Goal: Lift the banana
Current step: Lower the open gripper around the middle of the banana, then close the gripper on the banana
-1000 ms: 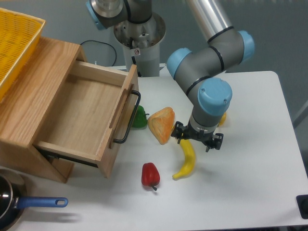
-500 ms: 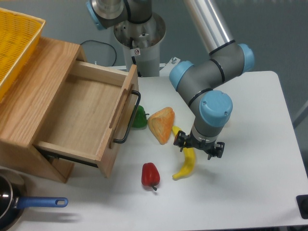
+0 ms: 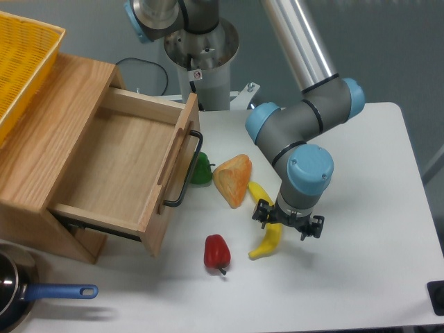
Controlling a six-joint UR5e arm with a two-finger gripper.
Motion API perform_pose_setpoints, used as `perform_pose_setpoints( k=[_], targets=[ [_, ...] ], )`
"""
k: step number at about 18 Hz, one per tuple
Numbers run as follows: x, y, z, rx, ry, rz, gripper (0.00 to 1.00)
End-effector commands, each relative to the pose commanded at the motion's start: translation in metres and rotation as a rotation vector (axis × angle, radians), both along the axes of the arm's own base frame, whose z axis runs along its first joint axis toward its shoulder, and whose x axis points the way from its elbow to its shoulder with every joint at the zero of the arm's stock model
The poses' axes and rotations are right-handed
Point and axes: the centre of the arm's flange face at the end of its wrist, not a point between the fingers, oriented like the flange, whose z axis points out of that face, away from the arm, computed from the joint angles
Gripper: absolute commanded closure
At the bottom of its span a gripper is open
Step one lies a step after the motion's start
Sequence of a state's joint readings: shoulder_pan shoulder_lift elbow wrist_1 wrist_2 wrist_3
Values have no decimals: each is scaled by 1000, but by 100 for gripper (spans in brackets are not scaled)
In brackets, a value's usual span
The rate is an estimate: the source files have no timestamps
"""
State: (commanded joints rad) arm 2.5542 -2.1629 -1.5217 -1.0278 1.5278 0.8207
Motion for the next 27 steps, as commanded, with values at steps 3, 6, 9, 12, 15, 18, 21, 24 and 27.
perform_pose_setpoints(
  k=[3, 6, 9, 12, 15, 18, 21, 24, 27],
  targets=[
    [4, 5, -10, -39, 16, -16, 0],
    [5, 7, -13, -45, 19, -19, 0],
    [5, 7, -15, -45, 18, -19, 0],
    [5, 7, -16, -46, 17, -19, 0],
    [5, 7, -17, -47, 15, -19, 1],
    [7, 6, -19, -51, 10, -20, 2],
    [8, 5, -21, -53, 6, -21, 4],
    [8, 5, -20, -52, 8, -21, 6],
    [8, 5, -21, -53, 6, -21, 15]
  ],
)
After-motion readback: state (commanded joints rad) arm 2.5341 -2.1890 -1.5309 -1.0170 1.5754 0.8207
